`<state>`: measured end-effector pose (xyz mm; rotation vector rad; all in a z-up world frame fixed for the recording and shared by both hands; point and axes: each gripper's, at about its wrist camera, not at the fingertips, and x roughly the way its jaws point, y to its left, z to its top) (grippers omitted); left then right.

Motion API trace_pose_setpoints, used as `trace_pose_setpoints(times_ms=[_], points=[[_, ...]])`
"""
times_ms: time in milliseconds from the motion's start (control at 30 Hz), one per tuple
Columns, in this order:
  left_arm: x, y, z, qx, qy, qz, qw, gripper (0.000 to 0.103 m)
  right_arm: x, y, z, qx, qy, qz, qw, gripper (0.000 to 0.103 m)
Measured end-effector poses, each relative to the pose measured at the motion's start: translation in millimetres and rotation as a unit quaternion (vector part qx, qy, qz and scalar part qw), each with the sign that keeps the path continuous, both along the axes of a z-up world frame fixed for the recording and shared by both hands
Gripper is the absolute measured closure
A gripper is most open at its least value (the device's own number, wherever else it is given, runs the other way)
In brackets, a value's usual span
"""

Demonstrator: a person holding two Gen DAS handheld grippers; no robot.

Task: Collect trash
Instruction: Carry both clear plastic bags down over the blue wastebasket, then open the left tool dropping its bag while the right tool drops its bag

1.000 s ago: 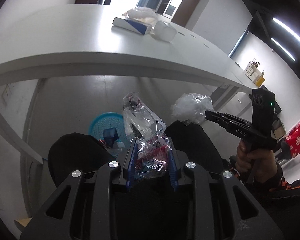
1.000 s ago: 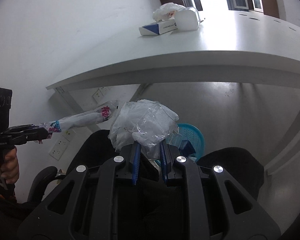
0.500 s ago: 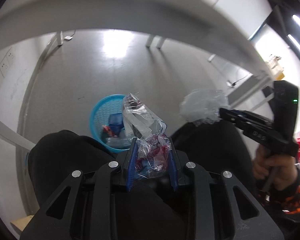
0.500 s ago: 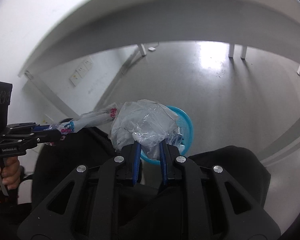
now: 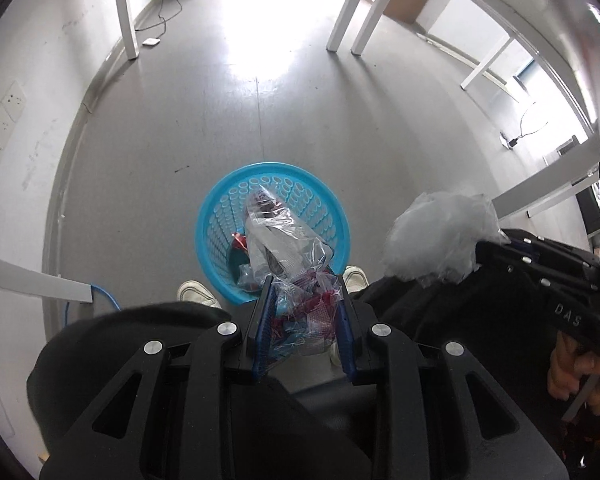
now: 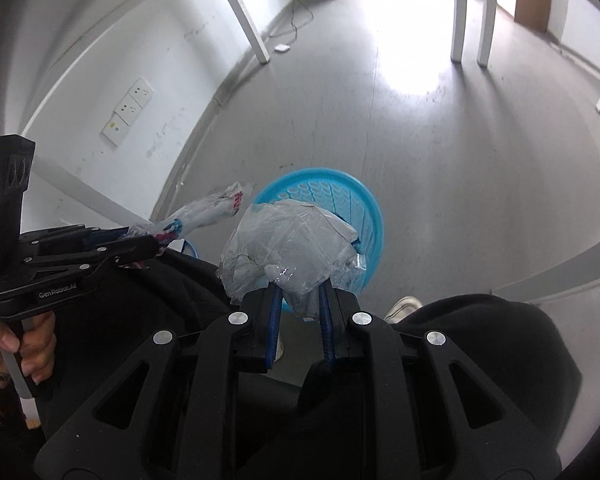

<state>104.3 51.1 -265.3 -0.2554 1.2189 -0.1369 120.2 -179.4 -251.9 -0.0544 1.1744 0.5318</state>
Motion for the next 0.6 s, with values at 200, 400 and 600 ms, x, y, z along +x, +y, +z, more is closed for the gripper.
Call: trace_pose_setpoints(times_ms=[200, 400, 600], points=[[24.8, 4.2, -20.7, 0.002, 0.043, 0.022, 0.9988, 0.076, 28.0, 17.6, -27.9, -0.02, 0.037, -0.003, 0.999, 0.087], [48.1, 10.7, -39.9, -0.027, 0.064, 0.046, 0.9965, 0.076, 53.1, 39.7, -59.1, -0.047, 0.054, -0.001, 0.997, 0.087], [72.3, 21.3, -68.5, -0.071, 0.092, 0.085, 0.9896, 0.076, 65.9, 54.0, -85.4, -0.064, 0.073, 0.002, 0.995, 0.087]])
